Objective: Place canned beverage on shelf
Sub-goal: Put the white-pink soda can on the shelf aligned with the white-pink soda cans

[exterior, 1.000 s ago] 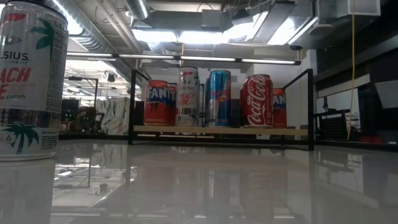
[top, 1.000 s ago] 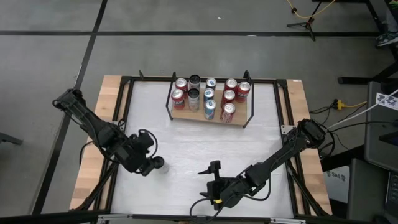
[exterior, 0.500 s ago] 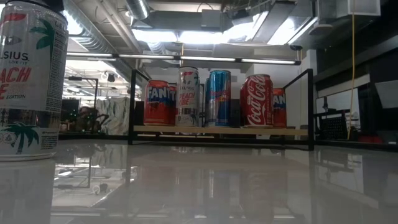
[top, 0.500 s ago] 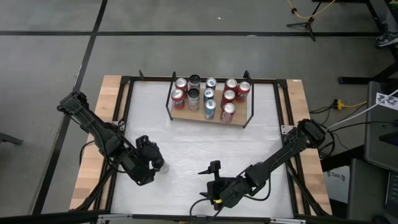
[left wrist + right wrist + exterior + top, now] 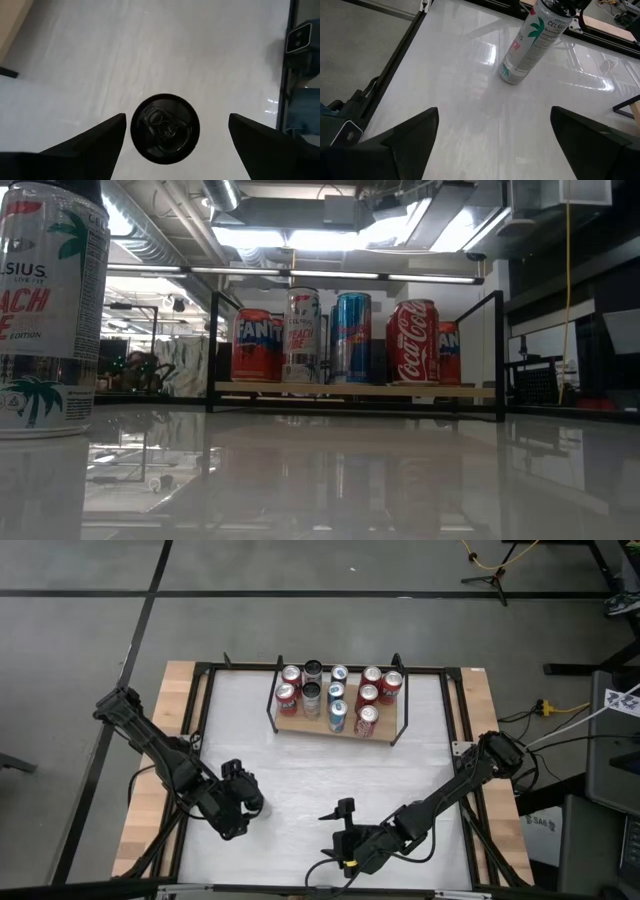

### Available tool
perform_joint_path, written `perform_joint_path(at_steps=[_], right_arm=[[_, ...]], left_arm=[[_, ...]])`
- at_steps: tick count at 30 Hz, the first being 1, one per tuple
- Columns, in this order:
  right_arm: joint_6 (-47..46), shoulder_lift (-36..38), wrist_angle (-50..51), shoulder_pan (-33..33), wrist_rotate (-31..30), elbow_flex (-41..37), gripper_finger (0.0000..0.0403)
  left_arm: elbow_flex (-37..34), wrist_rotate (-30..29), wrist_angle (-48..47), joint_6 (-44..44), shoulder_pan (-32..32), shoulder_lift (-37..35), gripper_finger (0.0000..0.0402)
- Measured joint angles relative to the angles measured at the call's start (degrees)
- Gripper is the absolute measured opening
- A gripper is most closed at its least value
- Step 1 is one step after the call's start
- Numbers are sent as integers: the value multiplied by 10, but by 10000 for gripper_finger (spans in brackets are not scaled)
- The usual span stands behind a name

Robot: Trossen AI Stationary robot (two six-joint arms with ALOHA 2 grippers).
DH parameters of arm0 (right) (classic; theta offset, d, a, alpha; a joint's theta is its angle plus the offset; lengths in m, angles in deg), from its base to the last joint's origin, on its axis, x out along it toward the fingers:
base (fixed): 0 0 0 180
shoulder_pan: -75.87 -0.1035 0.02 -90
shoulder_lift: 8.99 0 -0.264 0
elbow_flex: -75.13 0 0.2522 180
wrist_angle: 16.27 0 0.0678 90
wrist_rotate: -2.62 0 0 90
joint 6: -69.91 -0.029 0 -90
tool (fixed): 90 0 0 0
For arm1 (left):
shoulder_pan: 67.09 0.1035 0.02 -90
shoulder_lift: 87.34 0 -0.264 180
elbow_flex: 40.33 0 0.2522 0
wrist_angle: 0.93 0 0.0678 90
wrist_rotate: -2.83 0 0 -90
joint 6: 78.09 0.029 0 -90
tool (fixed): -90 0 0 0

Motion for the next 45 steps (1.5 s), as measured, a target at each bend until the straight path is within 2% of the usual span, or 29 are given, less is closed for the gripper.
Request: perform_joint_path(at_steps=[17,24,27,31,37,45], right_arm=[[0,0,0,0,0,0,374],[0,0,0,0,0,0,374],[-3,0,-1,0,0,0,374],[-24,5,2,0,0,0,374],[-23,65,34,0,15,0,374],[-30,200,160,0,73,0,374]], left_arm=[[-72,2,66,0,-4,4,345],[-75,0,74,-1,-3,7,345],[-75,0,74,-1,-3,7,335],[-75,-3,74,-14,-3,7,303],[-75,-4,75,-16,-3,6,236],[-75,-3,83,-16,8,6,231]])
